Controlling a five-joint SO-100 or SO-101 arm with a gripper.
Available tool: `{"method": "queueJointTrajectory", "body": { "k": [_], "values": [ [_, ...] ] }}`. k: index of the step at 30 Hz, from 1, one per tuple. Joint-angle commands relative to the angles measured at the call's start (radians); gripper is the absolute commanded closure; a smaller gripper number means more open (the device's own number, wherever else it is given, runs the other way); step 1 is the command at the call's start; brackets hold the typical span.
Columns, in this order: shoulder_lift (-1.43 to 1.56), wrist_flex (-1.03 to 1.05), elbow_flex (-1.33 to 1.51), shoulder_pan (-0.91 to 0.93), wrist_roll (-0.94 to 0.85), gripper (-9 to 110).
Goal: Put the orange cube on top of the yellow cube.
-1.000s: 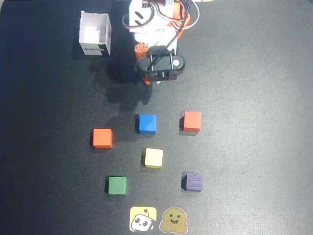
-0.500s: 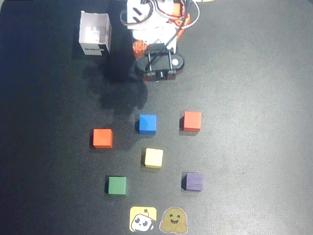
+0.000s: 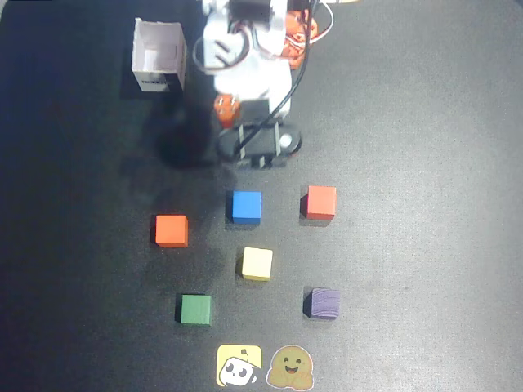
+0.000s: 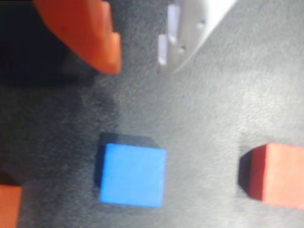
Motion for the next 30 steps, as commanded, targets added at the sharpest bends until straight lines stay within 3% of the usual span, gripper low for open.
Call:
{"method": "queueJointTrajectory", "body": {
  "k": [1, 16, 30],
  "values": [
    [-0.075, -0.021, -0.095, 0.014, 0.014, 96],
    [-0.453, -0.052, -0.331, 0.190, 0.015, 96],
    [-0.580, -0.086, -0.407, 0.331, 0.005, 96]
  ]
}}
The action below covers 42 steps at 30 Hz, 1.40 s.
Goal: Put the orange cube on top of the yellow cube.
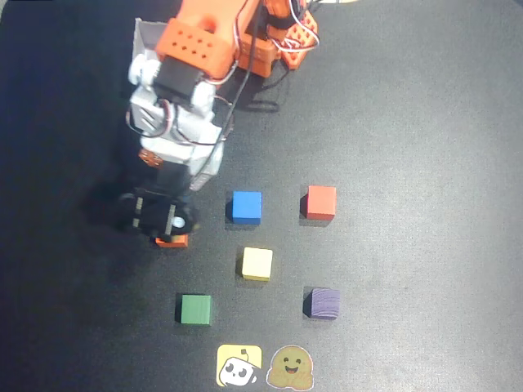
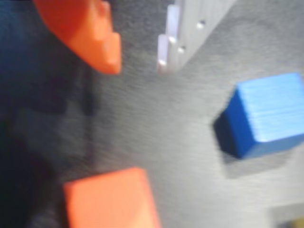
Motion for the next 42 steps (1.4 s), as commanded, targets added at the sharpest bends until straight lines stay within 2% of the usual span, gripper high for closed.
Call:
{"method": "queueJointTrajectory", "body": {
  "k": [1, 12, 34, 42],
  "values": [
    [-0.014, -0.015, -0.094, 0.026, -0.018, 96],
    [-0.130, -0.048, -0.149, 0.055, -0.017, 96],
    [-0.285, -0.043, -0.302, -0.017, -0.034, 96],
    [-0.314, -0.040, -0.333, -0.028, -0.115, 96]
  ]
}}
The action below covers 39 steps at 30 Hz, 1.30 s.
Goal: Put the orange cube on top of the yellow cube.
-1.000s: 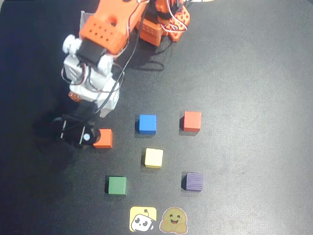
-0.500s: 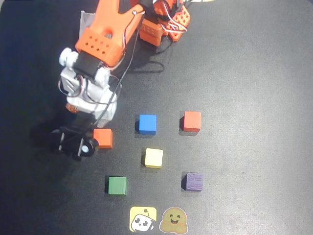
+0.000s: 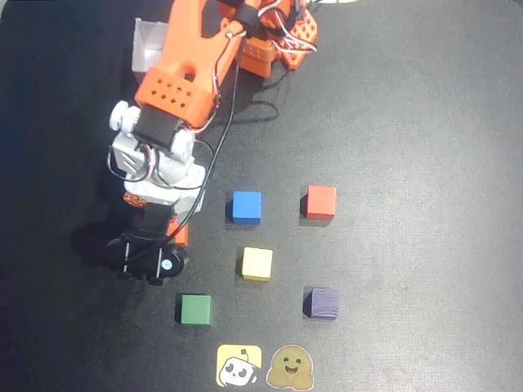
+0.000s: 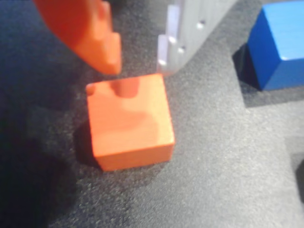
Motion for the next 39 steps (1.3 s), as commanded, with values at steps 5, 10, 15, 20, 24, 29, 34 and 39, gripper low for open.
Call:
{"method": "queueJointTrajectory", "body": {
  "k": [5, 10, 15, 20, 24, 29, 34, 39],
  "values": [
    [-0.011, 0.023, -0.078, -0.002, -0.049, 96],
    [-0.028, 0.028, -0.094, -0.002, -0.057, 90],
    [-0.035, 0.028, -0.094, -0.008, -0.058, 85],
    [-0.037, 0.028, -0.094, -0.014, -0.058, 81],
    [-0.038, 0.028, -0.086, -0.018, -0.052, 81],
    [-0.051, 0.025, -0.086, -0.028, -0.043, 81],
    [-0.069, 0.020, -0.084, -0.035, -0.029, 81],
    [-0.094, 0.002, -0.084, -0.038, -0.029, 82]
  ]
}}
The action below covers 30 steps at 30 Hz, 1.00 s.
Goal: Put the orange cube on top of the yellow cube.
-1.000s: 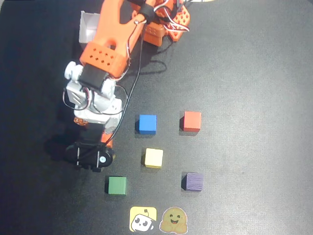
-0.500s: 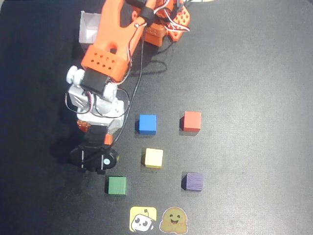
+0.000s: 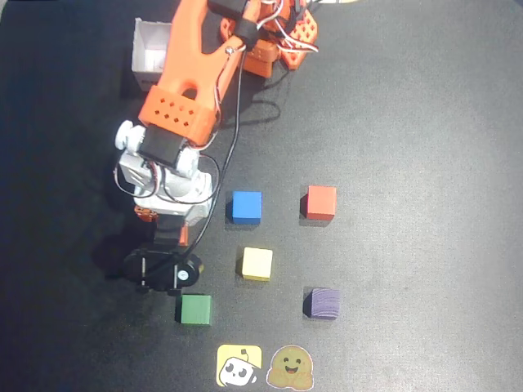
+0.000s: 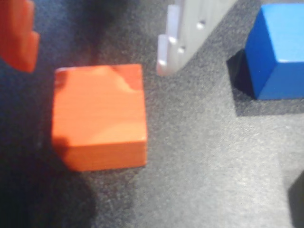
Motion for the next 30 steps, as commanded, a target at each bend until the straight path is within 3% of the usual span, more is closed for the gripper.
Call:
{"method": "queueJointTrajectory", "body": {
  "k": [1, 30],
  "values": [
    [0.000, -0.021, -0.054, -0.009, 0.009, 82],
    [-0.115, -0.098, -0.061, -0.009, 0.020, 82]
  ]
}}
